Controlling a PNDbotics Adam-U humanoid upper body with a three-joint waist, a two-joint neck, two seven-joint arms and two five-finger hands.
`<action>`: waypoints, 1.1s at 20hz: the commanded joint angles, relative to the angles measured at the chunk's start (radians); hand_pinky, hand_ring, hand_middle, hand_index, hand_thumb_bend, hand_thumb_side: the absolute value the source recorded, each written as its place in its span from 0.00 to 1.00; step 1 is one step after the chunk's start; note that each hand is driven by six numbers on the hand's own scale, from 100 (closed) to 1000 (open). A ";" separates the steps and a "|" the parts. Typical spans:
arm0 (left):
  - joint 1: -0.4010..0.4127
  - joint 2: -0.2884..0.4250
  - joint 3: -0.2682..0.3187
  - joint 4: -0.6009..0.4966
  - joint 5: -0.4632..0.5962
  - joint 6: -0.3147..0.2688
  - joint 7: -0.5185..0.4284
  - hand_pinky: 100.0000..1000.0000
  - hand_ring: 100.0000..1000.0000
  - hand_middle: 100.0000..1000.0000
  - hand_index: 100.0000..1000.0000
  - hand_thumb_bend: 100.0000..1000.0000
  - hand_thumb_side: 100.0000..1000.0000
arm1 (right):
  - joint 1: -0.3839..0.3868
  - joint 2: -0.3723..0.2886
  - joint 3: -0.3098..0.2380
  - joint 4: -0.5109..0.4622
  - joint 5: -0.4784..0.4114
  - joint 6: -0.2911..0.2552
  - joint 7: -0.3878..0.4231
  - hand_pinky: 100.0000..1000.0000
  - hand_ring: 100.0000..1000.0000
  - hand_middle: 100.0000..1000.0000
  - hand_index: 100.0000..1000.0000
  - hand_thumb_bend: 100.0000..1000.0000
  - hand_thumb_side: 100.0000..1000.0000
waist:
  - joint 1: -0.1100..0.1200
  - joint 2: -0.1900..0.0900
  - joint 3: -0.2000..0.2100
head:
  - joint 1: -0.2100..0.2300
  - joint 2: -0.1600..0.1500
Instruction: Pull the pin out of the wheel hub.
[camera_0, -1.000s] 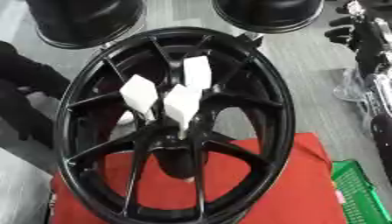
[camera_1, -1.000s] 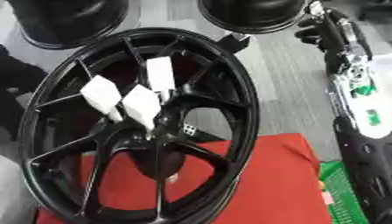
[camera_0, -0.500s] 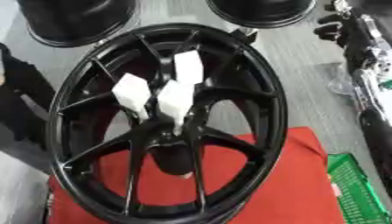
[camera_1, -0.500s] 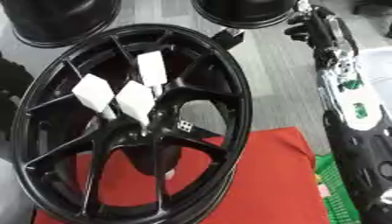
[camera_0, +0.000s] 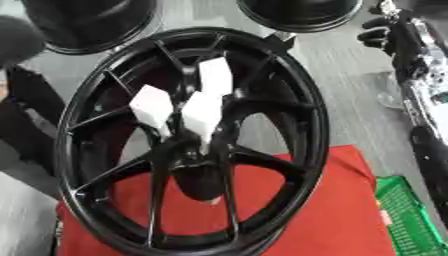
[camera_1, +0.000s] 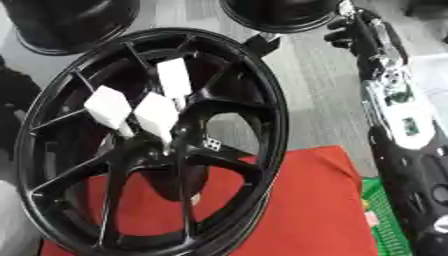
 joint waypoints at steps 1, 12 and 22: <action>-0.026 0.008 -0.028 0.007 -0.018 -0.016 -0.015 0.83 0.84 0.80 0.84 0.37 0.59 | -0.009 -0.038 -0.001 -0.009 0.001 -0.002 -0.001 0.74 0.57 0.53 0.72 0.00 0.68 | -0.002 -0.027 0.002 | 0.006 -0.006; -0.039 -0.019 -0.183 0.127 -0.190 -0.089 -0.015 0.86 0.86 0.81 0.85 0.58 0.57 | -0.014 -0.038 0.002 -0.011 0.001 0.000 0.002 0.74 0.57 0.53 0.72 0.00 0.67 | 0.004 -0.028 -0.004 | 0.015 -0.013; -0.025 -0.034 -0.171 0.210 -0.277 -0.164 -0.015 0.93 0.88 0.81 0.83 0.68 0.26 | -0.016 -0.039 0.003 -0.011 0.001 -0.001 0.002 0.74 0.57 0.53 0.72 0.00 0.67 | 0.003 -0.028 -0.005 | 0.027 -0.015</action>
